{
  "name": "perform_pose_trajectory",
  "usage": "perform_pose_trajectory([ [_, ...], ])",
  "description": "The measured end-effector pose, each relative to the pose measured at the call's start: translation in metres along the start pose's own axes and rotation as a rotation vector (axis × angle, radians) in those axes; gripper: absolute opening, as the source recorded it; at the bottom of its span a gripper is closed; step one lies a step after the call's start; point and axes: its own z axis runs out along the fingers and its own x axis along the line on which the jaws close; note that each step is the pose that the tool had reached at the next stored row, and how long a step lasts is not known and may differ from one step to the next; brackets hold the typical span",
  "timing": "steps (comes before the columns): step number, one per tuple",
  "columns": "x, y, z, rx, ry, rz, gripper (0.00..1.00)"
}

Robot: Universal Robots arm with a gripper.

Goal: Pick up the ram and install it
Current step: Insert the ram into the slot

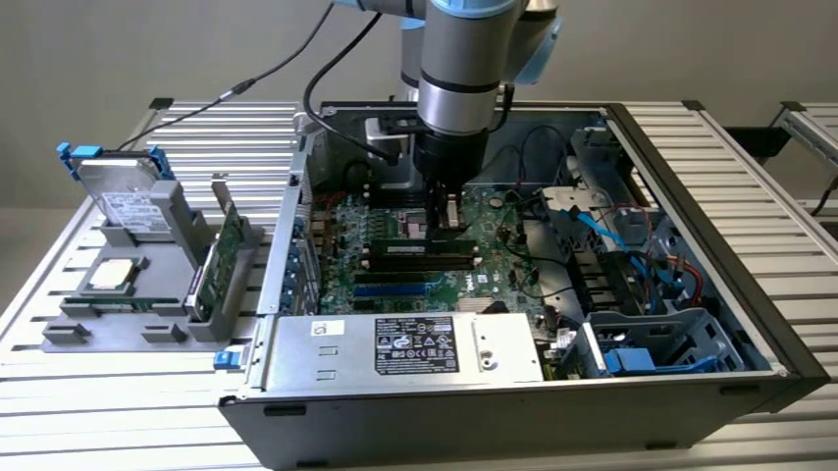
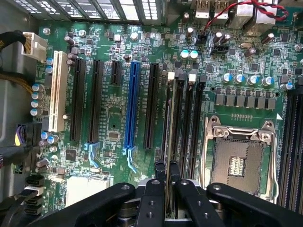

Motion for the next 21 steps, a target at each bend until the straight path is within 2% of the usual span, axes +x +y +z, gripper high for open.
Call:
perform_pose_trajectory([
  [3, 0.0001, -0.0001, 0.0005, 0.0009, 0.0005, -0.001, 0.13],
  [7, 0.0001, -0.0001, 0.001, 0.0078, 0.0008, -0.002, 0.13],
  [11, -0.0001, -0.0002, 0.003, 0.0106, 0.0011, -0.002, 0.13],
  [15, -0.0004, -0.0002, 0.0071, 0.0108, 0.0029, -0.003, 0.13],
  [21, -0.0004, -0.0002, 0.007, 0.0111, 0.0027, -0.003, 0.13],
])
